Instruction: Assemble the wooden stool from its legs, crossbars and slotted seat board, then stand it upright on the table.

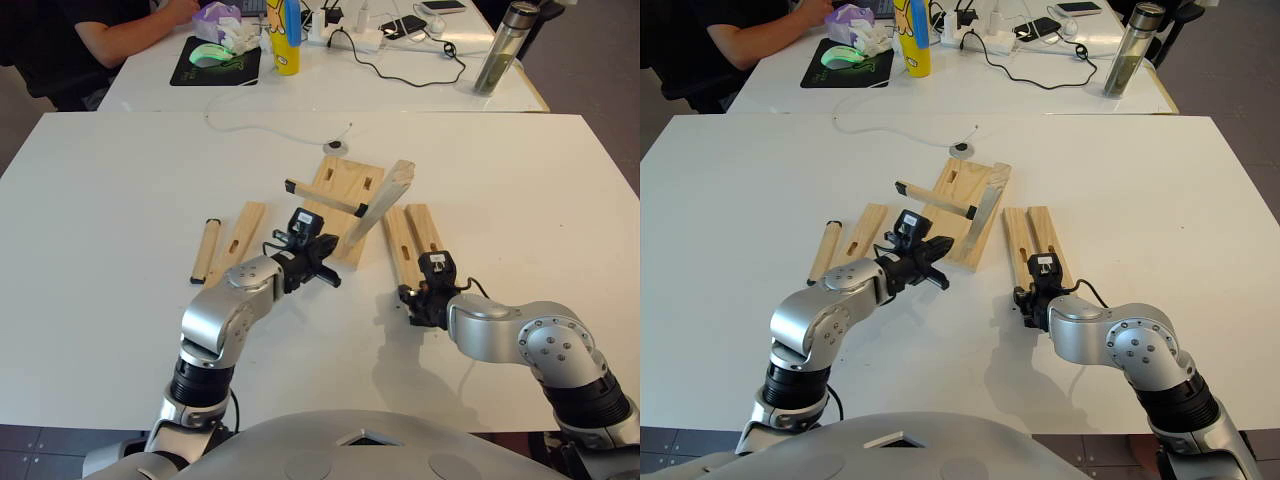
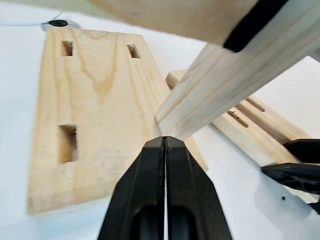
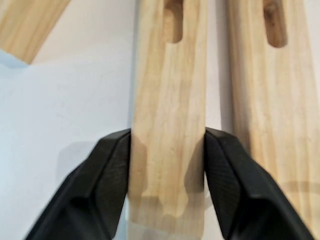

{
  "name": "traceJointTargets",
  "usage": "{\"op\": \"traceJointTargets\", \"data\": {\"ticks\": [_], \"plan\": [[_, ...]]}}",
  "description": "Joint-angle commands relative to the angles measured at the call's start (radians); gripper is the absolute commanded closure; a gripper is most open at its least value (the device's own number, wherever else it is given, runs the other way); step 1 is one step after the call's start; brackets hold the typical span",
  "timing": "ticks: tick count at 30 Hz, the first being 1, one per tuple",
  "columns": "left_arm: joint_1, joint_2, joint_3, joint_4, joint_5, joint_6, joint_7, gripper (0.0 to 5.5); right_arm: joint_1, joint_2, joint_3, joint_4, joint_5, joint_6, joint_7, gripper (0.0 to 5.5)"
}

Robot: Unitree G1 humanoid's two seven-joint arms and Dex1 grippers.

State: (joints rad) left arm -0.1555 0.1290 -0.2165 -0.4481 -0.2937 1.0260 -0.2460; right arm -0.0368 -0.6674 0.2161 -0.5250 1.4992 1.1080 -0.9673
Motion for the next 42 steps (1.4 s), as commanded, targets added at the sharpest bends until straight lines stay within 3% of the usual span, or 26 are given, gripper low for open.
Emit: {"op": "traceJointTargets", "data": {"ticks": [1, 15, 27, 42], "plan": [[-0.028, 0.078, -0.022, 0.002, 0.042, -0.026, -0.014, 5.50, 0.021, 0.028, 0.001, 0.035, -0.042, 0.012, 0.004, 3.41], [-0.080, 0.073, 0.002, 0.326, 0.094, -0.226, -0.050, 5.50, -0.014, 0.118, -0.020, 0.023, -0.192, 0.052, 0.098, 3.41], [-0.098, 0.042, -0.022, 0.330, 0.084, -0.220, -0.090, 5.50, -0.022, 0.187, -0.077, 0.019, -0.325, 0.105, 0.175, 3.41], [-0.074, 0.209, -0.134, 0.333, 0.035, -0.025, -0.291, 5.50, -0.265, 0.269, -0.352, 0.014, -0.503, 0.071, 0.235, 3.41]]}}
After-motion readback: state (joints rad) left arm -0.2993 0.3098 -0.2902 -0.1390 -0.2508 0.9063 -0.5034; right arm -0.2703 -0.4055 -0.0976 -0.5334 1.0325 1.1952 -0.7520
